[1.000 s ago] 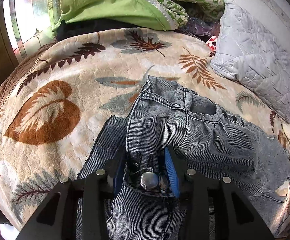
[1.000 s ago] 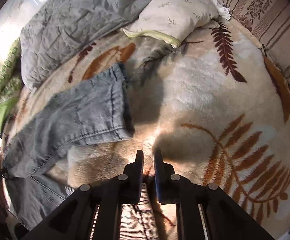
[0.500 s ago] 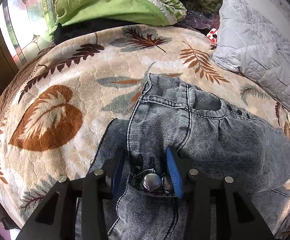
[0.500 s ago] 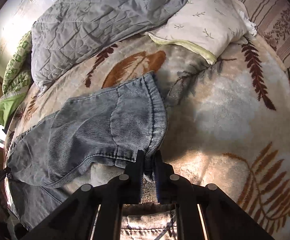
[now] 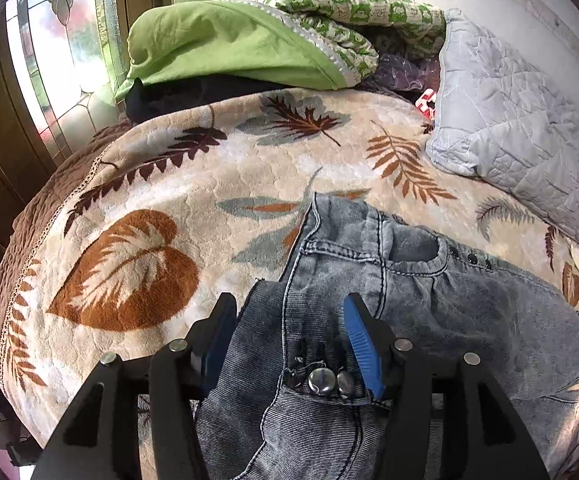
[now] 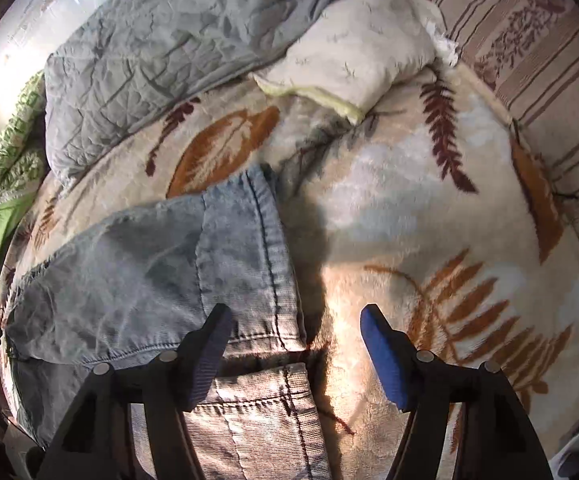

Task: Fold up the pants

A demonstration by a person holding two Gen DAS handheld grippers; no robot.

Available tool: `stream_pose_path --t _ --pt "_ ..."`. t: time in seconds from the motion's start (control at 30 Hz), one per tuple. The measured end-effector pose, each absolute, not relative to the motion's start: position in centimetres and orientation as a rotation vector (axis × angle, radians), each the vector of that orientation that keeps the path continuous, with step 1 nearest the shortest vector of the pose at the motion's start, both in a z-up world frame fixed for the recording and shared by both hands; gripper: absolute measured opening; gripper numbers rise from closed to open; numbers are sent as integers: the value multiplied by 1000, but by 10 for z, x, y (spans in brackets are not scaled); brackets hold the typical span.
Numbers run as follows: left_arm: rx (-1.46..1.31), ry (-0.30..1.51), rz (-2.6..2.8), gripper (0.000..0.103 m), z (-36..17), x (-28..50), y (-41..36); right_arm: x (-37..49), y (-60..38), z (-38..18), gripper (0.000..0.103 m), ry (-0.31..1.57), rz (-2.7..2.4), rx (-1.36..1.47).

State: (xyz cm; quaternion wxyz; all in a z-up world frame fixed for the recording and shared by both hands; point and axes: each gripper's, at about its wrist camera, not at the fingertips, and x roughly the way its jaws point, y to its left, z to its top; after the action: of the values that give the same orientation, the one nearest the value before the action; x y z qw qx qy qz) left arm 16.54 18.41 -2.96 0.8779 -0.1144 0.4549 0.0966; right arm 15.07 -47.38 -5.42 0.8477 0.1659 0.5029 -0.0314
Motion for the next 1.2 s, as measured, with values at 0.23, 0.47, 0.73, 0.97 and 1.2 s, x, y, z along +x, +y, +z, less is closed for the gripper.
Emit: stream_pose_path --t 0.23,0.47,0.73,0.97,1.2 --pt "-246 1061 160 76 -65 178 167 167 -433 -81 74 1064 216 550" --pt "-337 1011 136 76 -48 195 184 175 -421 -60 75 1068 171 410" --pt "-423 1074 63 58 -61 276 197 234 -458 -51 75 1024 142 490" --pt "-477 1127 20 51 -87 306 194 287 -475 -73 75 1079 85 449" --pt "-479 1151 -21 50 -93 313 191 309 -463 -100 73 1163 55 373"
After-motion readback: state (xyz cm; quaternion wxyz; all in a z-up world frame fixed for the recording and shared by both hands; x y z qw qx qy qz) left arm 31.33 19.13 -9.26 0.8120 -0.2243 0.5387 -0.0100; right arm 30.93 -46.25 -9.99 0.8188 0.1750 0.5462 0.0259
